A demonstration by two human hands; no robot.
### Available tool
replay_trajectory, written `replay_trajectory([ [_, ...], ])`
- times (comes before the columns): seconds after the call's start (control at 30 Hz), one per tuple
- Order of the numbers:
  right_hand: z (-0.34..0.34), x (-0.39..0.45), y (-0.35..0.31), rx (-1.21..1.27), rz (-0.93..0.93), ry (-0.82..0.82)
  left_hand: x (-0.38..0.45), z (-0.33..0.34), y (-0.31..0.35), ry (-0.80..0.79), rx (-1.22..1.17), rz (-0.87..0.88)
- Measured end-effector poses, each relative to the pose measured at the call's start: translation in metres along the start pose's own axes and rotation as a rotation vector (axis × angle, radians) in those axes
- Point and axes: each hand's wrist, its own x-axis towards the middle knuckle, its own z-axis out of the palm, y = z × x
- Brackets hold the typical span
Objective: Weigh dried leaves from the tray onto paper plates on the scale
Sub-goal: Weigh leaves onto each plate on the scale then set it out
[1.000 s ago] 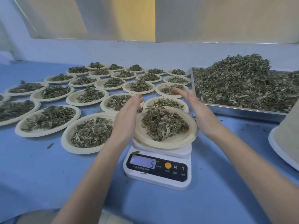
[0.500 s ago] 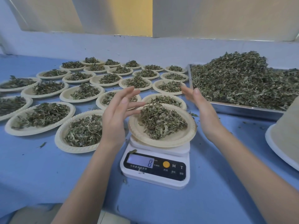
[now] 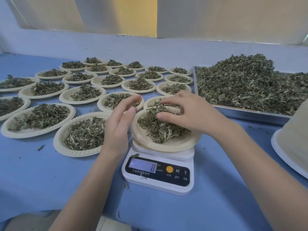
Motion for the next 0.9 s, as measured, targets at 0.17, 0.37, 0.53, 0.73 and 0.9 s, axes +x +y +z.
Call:
replay_trajectory([
  [0.17,-0.004,0.026,-0.024,-0.173,-0.012,-0.126,-0.001,0.000,0.001,0.023,0.027,-0.010],
  [0.37,-0.004,0.038,-0.040,-0.202,-0.089,-0.166,0.000,0.000,-0.001,0.046,0.015,-0.005],
  [0.53,-0.021,0.037,-0.033,0.006,-0.090,0.017,0.001,-0.001,-0.003,0.069,0.017,-0.012],
  [0.73,-0.031,0.030,-0.015,0.512,-0.005,0.088,0.000,-0.002,-0.003,0.077,0.007,-0.017],
  [0.9,-0.025,0.028,0.005,0.822,0.091,0.109,0.001,-0.002,-0.003,0.080,-0.001,-0.038],
])
